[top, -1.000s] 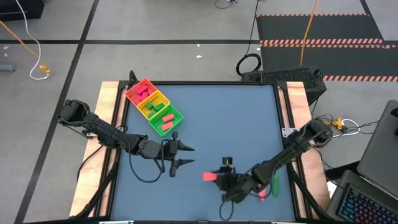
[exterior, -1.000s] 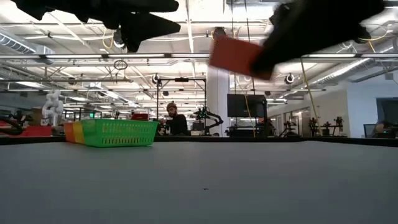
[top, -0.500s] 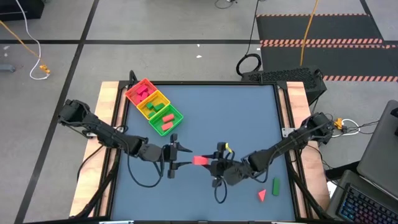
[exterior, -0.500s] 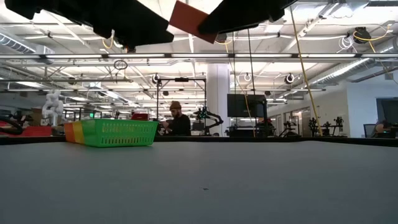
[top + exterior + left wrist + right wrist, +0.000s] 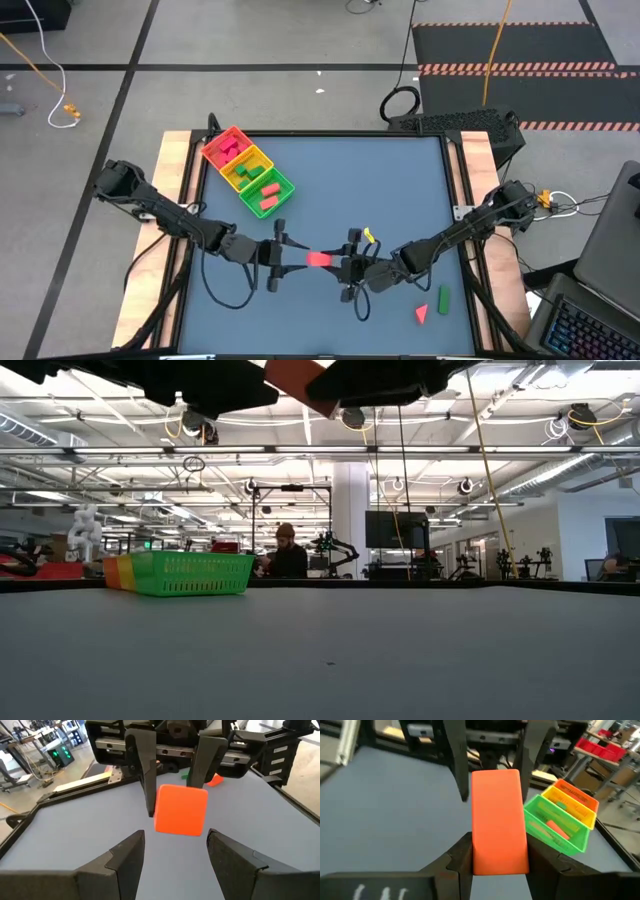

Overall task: Sort & place blocks by color
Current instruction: Put the red block into the green basket

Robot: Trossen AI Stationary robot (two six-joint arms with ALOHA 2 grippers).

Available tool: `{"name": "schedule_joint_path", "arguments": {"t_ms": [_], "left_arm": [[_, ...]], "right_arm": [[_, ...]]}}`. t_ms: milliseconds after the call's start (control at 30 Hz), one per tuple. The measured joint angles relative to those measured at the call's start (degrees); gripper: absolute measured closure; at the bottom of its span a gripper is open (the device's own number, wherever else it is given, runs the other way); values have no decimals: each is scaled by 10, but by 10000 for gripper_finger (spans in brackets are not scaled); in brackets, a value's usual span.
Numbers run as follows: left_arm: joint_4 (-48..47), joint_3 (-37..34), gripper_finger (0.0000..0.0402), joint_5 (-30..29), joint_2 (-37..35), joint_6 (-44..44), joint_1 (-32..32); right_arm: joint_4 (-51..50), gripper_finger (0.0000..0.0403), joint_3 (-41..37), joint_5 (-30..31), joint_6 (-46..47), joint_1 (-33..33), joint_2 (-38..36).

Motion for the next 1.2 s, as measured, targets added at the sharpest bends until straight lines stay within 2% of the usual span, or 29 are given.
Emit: {"name": "schedule_joint_path", "arguments": {"t_ms": [133,433,1000,1067,1200], "left_arm": [[28,0,188,-2,17,2,1],[130,0,188,-23,67,18,17],[139,0,190,-23,68,1,16],[138,0,203,-23,68,-2,16],[137,0,272,-19,68,-5,16]], "right_arm": [[33,278,-10,-20,0,-11,0],[68,278,-33,-19,2,-17,0],[81,278,-36,-19,3,-17,0],[82,276,-36,-19,3,-17,0],[85,258,-36,-22,13,-17,0]]}}
